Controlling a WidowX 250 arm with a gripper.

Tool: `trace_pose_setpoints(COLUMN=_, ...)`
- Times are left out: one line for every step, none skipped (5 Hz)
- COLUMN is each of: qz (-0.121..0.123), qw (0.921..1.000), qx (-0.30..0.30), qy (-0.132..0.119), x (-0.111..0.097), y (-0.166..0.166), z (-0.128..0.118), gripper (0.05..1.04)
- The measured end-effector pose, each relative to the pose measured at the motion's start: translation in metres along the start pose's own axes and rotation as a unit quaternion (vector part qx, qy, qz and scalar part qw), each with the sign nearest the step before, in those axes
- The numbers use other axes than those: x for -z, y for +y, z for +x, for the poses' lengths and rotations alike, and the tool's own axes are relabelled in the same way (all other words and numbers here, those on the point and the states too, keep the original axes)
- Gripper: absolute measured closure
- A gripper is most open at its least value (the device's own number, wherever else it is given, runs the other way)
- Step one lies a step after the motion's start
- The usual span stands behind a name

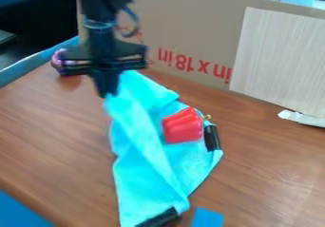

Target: Unfold cloth from top right to bottom left and put the red figurine on the top right

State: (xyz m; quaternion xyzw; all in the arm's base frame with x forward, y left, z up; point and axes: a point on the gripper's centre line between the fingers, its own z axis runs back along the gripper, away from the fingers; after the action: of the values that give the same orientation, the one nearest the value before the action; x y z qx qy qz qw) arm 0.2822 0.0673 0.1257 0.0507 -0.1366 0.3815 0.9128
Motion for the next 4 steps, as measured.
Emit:
trace_pose_setpoints(qz=0.004, qw=0.999, qx=0.044, qy=0.008, x=0.014, y=0.029, z=0.006, gripper=1.024)
trace_pose_setpoints(qz=0.014, qw=0.998, qx=0.062, qy=0.006, x=0.027, y=0.062, z=0.015, gripper=1.024)
trace_pose_setpoints(qz=0.019, qw=0.9969, qx=0.076, qy=-0.003, x=0.037, y=0.088, z=0.02, gripper=1.024)
trace_pose_setpoints(qz=0.021, qw=0.9957, qx=0.09, qy=-0.007, x=0.045, y=0.115, z=0.025, gripper=1.024)
